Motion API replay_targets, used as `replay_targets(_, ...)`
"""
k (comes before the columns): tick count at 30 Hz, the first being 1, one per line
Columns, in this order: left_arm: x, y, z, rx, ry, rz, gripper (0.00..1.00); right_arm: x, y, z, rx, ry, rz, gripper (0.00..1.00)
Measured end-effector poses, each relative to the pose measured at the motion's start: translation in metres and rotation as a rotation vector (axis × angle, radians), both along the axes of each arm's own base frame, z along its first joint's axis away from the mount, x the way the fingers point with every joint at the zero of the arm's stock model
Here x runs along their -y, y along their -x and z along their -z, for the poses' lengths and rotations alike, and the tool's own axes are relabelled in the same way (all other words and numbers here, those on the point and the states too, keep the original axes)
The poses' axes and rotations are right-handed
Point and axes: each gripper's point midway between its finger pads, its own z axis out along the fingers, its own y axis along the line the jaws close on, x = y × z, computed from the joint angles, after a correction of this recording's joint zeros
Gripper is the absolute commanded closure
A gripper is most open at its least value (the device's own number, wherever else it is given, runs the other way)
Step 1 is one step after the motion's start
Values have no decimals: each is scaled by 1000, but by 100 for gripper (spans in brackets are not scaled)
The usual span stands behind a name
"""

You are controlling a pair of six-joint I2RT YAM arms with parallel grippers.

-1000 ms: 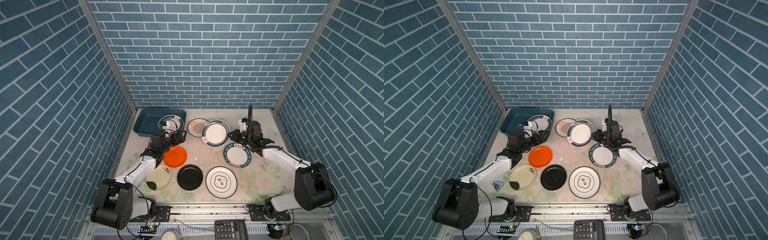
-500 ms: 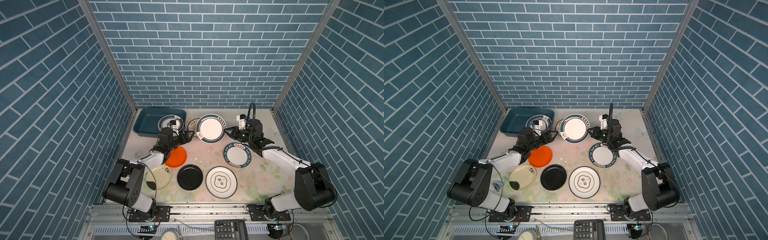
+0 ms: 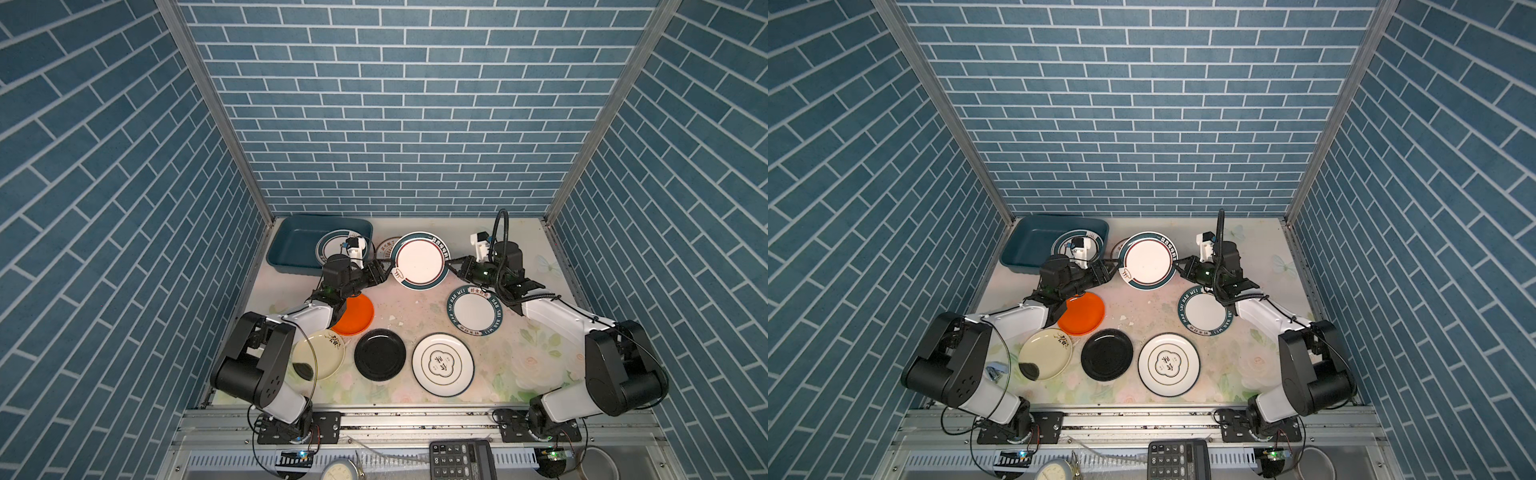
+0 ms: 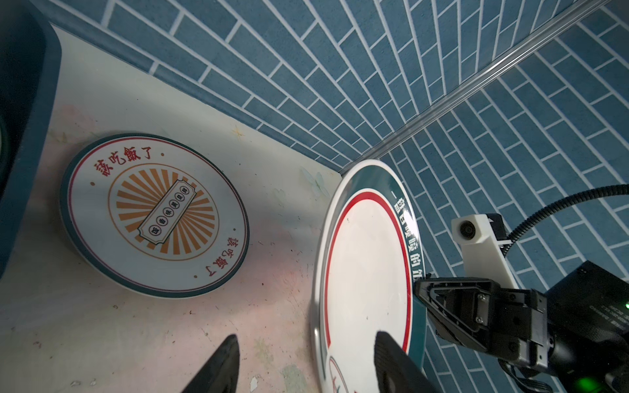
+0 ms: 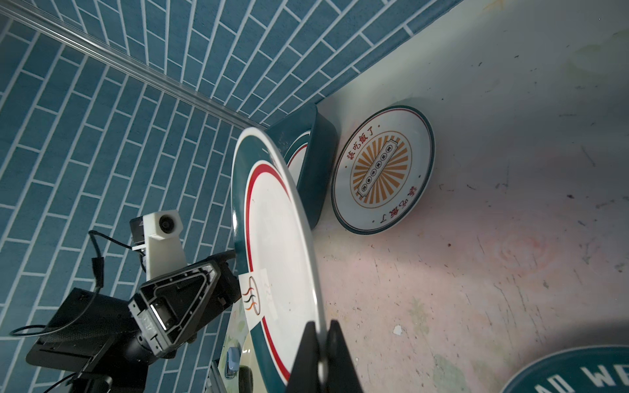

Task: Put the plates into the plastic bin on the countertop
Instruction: 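Lift the plate on edge with the right gripper toward the left gripper, then grasp the plate rim with the left gripper and open the right gripper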

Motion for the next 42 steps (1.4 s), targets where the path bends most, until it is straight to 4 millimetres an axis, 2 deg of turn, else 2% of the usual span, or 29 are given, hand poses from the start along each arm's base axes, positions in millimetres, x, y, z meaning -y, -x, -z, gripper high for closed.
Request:
replay_targets(5,3,-1,8,-24,7,4,56,-1,3,2,-8,-19,-6,100)
replay_targets(11,6,-2,8,-31,31,14,74,-1,5,8,-29,-23,-11,100)
replay_targets(20,14,-4,7,-46,32,28,77,-7,5,20,-72,-36,-22,100)
replay_targets(23,15,-4,10,-54,26,27,97,-10,6,22,-78,-36,-29,100)
replay_targets(24,15,-4,10,-70,41,22,100,-10,5,23,-73,-31,-30,100)
replay_targets(27,16,-8,1,-56,48,23,100,-11,4,27,-92,-39,-32,61)
replay_targets(28,16,-8,4,-65,39,20,100,-13,5,26,-89,-44,-40,52)
replay_targets(31,16,-6,13,-99,14,18,100,-16,7,24,-85,-48,-56,40)
replay_targets(42,9,-13,23,-136,-87,-18,100,-6,18,23,-70,36,-49,36)
